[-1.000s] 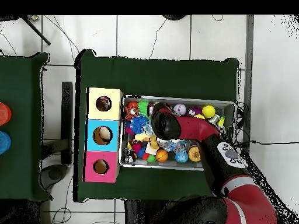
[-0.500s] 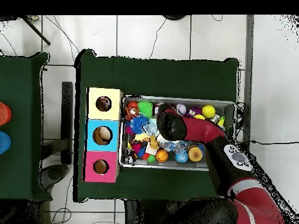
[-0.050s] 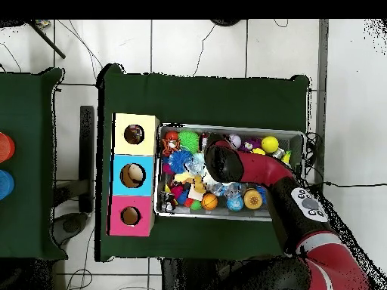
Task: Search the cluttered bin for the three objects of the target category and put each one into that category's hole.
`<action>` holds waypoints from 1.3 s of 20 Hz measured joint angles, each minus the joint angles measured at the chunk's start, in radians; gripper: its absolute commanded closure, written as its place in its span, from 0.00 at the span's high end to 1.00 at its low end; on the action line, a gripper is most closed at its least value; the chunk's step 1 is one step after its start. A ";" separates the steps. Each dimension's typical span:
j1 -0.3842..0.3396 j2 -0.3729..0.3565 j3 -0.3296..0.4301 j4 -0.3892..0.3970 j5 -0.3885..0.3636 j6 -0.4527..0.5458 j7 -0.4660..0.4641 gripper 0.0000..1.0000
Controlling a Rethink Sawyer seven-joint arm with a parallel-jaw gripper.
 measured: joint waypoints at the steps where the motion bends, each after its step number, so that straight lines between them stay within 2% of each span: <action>1: 0.000 0.000 0.000 0.000 0.000 -0.001 0.000 0.00; 16: 0.004 -0.014 0.000 0.013 -0.002 -0.002 0.000 0.00; 26: 0.035 -0.183 -0.001 0.144 0.013 0.007 0.000 0.00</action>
